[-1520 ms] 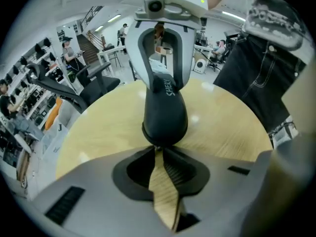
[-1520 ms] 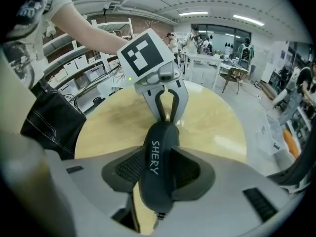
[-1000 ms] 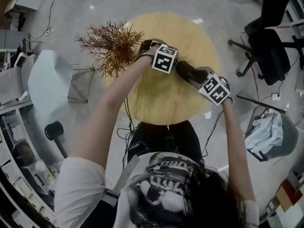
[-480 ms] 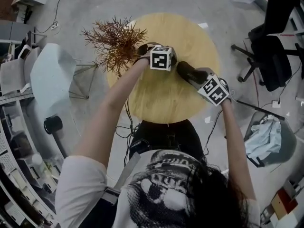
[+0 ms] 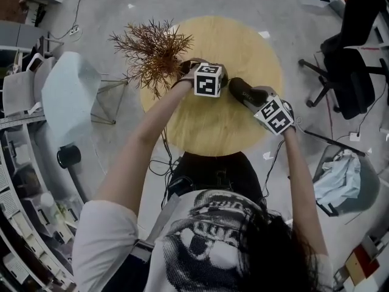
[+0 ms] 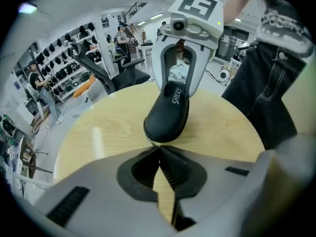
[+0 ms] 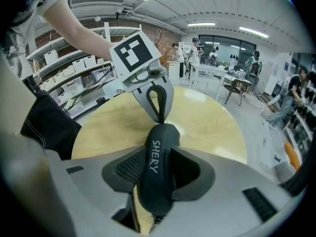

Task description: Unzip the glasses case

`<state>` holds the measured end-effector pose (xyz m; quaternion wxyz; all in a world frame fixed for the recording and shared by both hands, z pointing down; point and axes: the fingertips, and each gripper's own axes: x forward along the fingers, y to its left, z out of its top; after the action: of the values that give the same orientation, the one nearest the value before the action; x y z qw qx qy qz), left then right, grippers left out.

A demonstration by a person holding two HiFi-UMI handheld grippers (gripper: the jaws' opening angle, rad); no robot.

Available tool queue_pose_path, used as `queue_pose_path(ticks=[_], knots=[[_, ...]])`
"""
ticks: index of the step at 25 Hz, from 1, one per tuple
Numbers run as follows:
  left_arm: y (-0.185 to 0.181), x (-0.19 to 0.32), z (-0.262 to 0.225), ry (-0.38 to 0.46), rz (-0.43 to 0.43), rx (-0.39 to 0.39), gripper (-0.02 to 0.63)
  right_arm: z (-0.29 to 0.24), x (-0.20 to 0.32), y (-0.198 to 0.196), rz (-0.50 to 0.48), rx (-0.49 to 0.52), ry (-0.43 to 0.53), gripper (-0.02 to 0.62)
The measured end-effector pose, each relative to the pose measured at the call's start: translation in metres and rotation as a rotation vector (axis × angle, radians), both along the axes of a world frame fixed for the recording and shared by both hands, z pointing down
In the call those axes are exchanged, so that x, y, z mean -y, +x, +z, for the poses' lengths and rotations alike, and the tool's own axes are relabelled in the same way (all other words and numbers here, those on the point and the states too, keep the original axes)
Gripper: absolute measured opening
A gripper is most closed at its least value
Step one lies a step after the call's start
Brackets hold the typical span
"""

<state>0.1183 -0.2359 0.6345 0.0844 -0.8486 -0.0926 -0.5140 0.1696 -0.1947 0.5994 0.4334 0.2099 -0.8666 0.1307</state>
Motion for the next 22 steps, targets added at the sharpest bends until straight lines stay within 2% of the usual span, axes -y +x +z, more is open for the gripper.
queue_pose_path(ticks=[3, 10, 13, 16, 17, 19, 22], knots=[[0.001, -0.003, 0.000, -0.012, -0.057, -0.022, 0.012, 0.000, 0.000, 0.000, 0.005, -0.002, 0.010, 0.160], [-0.003, 0.005, 0.002, -0.067, -0.290, -0.106, 0.011, 0.000, 0.000, -0.001, 0.020, 0.003, 0.026, 0.160], [-0.002, -0.003, 0.000, -0.097, -0.312, -0.128, 0.011, 0.000, 0.000, -0.001, 0.024, 0.008, 0.032, 0.160], [-0.006, -0.020, 0.007, -0.093, -0.262, -0.081, 0.009, 0.000, 0.000, 0.000, 0.027, 0.009, 0.035, 0.160], [-0.007, -0.024, 0.010, -0.095, -0.275, -0.085, 0.009, 0.000, 0.000, 0.000, 0.027, 0.009, 0.035, 0.160], [-0.010, -0.020, 0.009, -0.082, -0.349, -0.132, 0.011, 0.000, 0.000, 0.000, 0.025, 0.011, 0.035, 0.160], [-0.013, 0.002, -0.001, -0.007, -0.440, -0.198, 0.012, 0.000, 0.000, 0.000, 0.023, 0.022, 0.032, 0.160]])
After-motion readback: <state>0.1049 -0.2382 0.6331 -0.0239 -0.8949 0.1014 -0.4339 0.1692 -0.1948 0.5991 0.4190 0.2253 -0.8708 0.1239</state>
